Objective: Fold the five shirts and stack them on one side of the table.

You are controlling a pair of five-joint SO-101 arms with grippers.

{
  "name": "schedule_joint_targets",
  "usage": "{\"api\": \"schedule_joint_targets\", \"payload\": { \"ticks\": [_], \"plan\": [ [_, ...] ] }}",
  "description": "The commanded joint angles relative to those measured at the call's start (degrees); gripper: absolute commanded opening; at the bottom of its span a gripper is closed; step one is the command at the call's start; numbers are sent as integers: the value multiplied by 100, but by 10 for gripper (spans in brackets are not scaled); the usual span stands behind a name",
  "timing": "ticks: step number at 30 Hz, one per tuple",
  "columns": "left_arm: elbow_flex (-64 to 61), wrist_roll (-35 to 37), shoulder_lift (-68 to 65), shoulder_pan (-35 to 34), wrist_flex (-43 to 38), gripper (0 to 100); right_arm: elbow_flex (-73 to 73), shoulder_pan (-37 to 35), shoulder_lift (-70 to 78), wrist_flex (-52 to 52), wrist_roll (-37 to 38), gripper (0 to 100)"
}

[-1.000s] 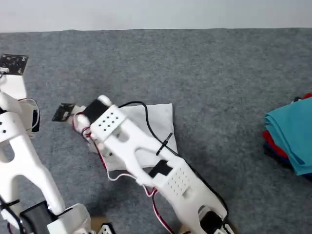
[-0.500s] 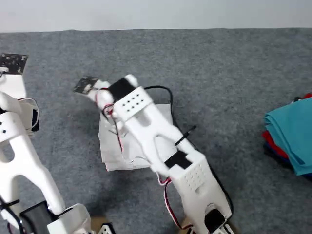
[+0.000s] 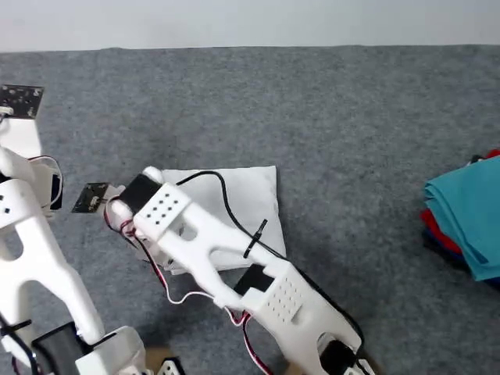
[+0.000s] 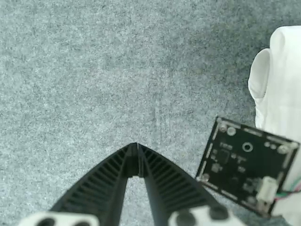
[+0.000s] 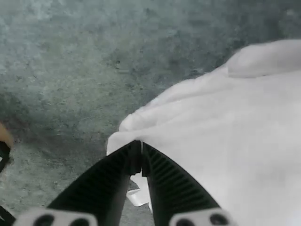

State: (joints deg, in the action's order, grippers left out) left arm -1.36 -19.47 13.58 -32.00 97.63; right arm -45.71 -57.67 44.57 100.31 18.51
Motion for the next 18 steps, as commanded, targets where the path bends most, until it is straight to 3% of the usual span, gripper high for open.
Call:
{"api": "schedule_joint_targets", "payload": {
  "ticks": [1,12,18],
  "plan": [
    [13,18,211,0,-88,3,-53,66,-233,224,-62,10],
    [13,26,193,0,-88,3,229,277,-224,207,-26,10],
    [13,9,229,0,-62,3,167,585,-1112,224,-105,10]
  ]
}}
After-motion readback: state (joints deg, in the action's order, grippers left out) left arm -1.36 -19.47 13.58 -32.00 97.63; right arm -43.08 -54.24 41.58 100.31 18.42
